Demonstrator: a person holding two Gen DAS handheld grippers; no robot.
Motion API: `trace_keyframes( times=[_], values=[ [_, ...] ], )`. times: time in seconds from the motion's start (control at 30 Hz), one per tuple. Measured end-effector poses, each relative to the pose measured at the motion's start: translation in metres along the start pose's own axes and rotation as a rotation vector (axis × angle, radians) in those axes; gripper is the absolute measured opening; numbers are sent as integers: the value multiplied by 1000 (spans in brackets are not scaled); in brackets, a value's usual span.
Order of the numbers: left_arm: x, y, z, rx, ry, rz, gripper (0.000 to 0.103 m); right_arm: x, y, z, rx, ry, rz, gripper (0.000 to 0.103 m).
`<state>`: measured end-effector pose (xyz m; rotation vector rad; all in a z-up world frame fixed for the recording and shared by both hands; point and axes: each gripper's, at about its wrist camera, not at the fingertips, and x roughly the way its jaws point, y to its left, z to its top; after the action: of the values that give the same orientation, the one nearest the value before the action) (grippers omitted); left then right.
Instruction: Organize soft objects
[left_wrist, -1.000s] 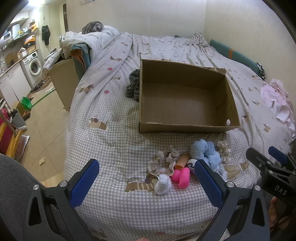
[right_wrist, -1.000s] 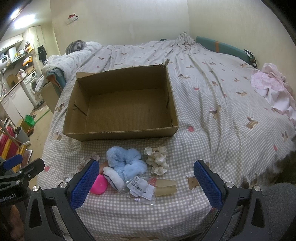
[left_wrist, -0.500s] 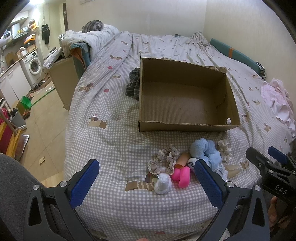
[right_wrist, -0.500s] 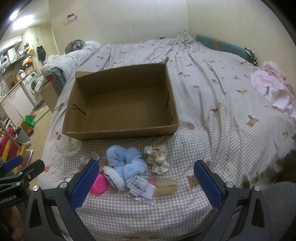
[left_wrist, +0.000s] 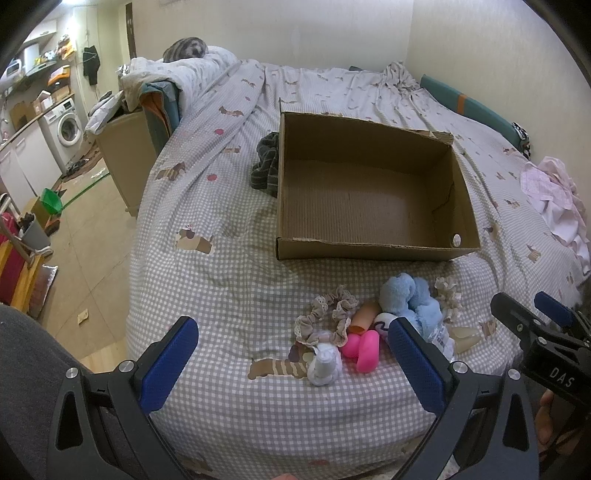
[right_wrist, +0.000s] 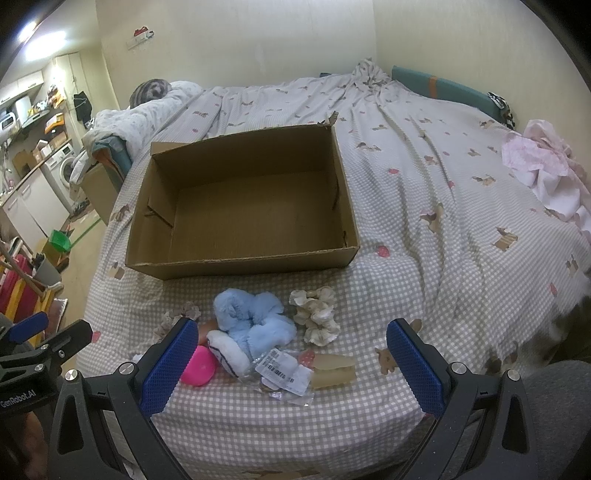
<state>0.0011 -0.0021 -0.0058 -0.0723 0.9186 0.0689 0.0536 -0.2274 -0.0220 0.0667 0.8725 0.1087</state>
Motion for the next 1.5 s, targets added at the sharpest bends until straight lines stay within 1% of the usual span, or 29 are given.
trace_keyframes(
  times=[0.27, 0.33, 0.4, 0.47, 0.5, 0.53, 0.57, 0.63, 0.7, 0.73, 0.77, 0.8, 0.87, 0.9, 1.0, 1.03, 1.07, 1.1, 1.13, 1.17, 1.27, 1.4, 1.5],
  values=[
    [1, 2, 2, -9, 4, 0, 103, 0, 0, 1, 6, 0, 4, 103],
    [1, 4, 4, -17, 9, 8, 103, 0, -4, 4, 35, 8, 26, 103],
    [4, 8, 6, -28, 19, 33, 103, 1, -14, 12, 84, 33, 73, 103],
    [8, 15, 6, -52, 37, 56, 103, 7, -23, 19, 127, 75, 94, 103],
    [12, 19, 5, -76, 56, 68, 103, 12, -28, 23, 133, 105, 75, 103],
    [15, 23, 5, -91, 69, 74, 103, 21, -31, 25, 127, 144, 49, 103],
    [18, 26, 5, -107, 83, 84, 103, 33, -35, 27, 109, 201, 21, 103],
    [22, 32, 5, -126, 97, 100, 103, 53, -43, 26, 101, 278, -4, 103],
    [24, 36, 4, -143, 107, 108, 103, 77, -53, 20, 120, 382, -18, 103],
    [24, 38, 4, -148, 112, 110, 103, 87, -57, 17, 135, 424, -4, 97],
    [26, 39, 3, -153, 117, 112, 103, 98, -60, 12, 147, 467, 12, 82],
    [27, 41, 3, -158, 124, 116, 103, 109, -62, 7, 162, 513, 19, 75],
    [30, 43, 2, -164, 136, 118, 103, 126, -63, -4, 184, 579, 34, 53],
    [32, 44, 2, -168, 144, 119, 103, 132, -62, -10, 182, 602, 35, 51],
    [37, 47, 1, -176, 165, 122, 103, 143, -55, -21, 147, 619, 22, 50],
    [37, 46, 0, -177, 174, 123, 103, 145, -54, -23, 140, 619, 24, 42],
    [38, 46, -1, -179, 180, 122, 103, 145, -53, -24, 140, 614, 34, 30],
    [40, 48, -1, -182, 186, 122, 103, 142, -52, -23, 139, 606, 38, 26],
    [41, 48, -1, -186, 189, 122, 103, 139, -52, -19, 137, 593, 34, 9],
    [41, 49, -1, -189, 192, 122, 103, 135, -52, -19, 134, 581, 31, 7],
    [43, 50, 0, -196, 197, 121, 103, 126, -57, -10, 150, 555, 62, 7],
    [46, 53, 0, -203, 212, 117, 103, 104, -71, 6, 187, 480, 83, 7],
    [49, 54, 2, -207, 227, 109, 103, 80, -72, 21, 169, 386, 41, 7]
  ],
)
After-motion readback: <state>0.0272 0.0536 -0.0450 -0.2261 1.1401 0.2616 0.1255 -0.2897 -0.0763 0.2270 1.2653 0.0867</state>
